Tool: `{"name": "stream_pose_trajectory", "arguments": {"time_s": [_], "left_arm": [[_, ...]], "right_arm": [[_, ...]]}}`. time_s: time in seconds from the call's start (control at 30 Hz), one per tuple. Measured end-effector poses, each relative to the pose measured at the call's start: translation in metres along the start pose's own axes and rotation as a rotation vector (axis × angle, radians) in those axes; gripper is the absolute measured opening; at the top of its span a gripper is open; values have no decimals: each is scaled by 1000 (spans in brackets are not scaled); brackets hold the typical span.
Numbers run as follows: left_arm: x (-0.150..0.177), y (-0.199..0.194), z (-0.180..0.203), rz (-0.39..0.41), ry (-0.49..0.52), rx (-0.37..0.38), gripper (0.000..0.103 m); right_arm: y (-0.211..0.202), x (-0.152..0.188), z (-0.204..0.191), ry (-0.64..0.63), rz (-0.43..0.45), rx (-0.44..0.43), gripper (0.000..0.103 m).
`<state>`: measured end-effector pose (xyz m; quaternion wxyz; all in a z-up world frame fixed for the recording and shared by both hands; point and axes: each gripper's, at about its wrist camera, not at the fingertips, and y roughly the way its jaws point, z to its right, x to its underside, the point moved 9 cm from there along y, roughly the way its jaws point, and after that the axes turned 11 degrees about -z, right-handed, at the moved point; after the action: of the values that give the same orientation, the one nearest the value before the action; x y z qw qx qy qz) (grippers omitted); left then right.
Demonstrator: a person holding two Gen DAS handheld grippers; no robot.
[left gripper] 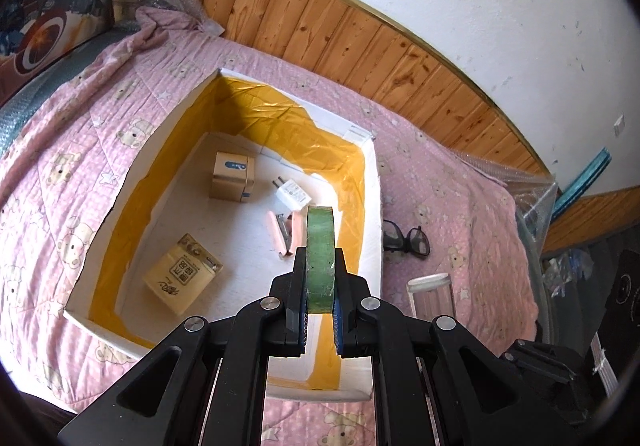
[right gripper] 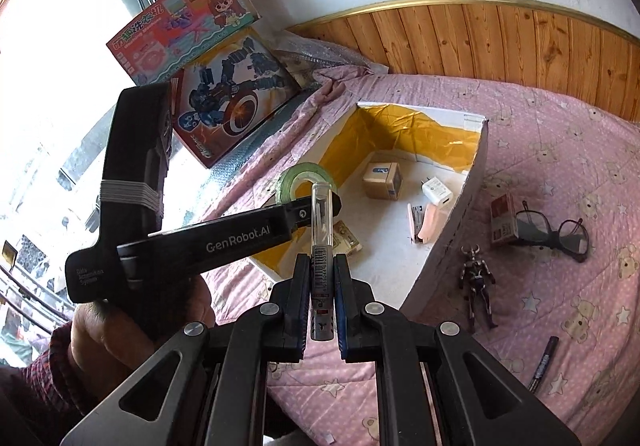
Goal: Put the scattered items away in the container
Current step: 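Carry the green tape roll and clear tube over the box with both tools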
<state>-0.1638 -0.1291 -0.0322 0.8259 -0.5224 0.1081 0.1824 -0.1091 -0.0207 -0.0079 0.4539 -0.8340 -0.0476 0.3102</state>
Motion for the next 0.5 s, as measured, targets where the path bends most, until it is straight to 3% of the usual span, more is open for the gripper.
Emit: {"name": "stream_pose_trajectory", "arguments": {"time_s": [0.5], "left_arm": [[-37, 53, -45, -200, -156, -18, 10]], "right_arm": [[57, -15, 13, -28, -117, 43, 12]]}}
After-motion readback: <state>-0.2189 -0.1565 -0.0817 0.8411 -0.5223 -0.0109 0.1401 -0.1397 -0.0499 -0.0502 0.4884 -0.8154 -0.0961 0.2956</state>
